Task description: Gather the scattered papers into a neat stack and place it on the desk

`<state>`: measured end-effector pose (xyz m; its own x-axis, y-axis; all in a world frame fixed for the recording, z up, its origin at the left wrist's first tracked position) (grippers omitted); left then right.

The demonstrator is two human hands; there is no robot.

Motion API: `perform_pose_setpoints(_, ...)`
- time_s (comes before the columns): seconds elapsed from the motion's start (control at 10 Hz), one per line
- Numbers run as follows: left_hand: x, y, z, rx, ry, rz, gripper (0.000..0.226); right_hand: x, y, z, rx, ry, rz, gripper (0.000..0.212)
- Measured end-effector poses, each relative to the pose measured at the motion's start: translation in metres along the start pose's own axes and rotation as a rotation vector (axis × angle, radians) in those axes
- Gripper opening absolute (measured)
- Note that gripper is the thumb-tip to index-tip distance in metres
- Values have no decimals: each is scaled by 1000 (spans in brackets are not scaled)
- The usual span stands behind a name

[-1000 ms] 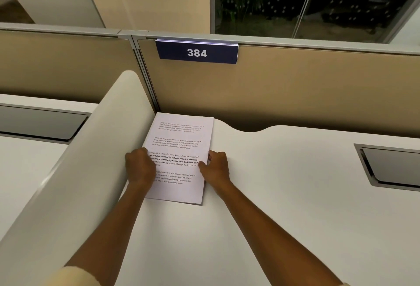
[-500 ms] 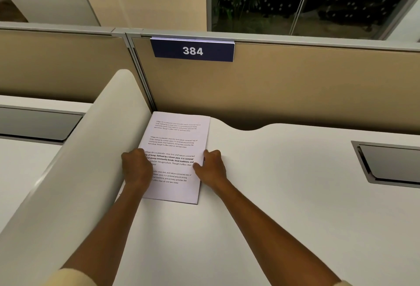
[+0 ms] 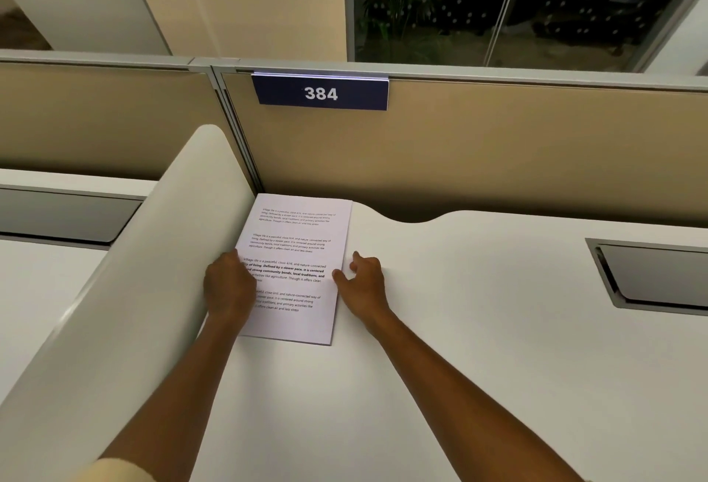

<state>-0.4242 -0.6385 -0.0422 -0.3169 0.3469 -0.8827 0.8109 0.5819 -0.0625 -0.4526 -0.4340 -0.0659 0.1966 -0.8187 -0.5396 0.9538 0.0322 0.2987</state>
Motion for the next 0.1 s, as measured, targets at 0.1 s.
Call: perform_pose_setpoints(0.1, -4, 6, -5, 29, 57, -23, 19, -13, 6, -3, 26, -98, -95, 63)
Point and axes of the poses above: each hand's wrist, its own y-axis away from the middle knuckle, its own x-axis out of the palm, z = x × y, the point moved 1 cm from there along -y, towards the middle knuckle, and after that the axes turned 3 degrees about y, right-handed, at the moved point
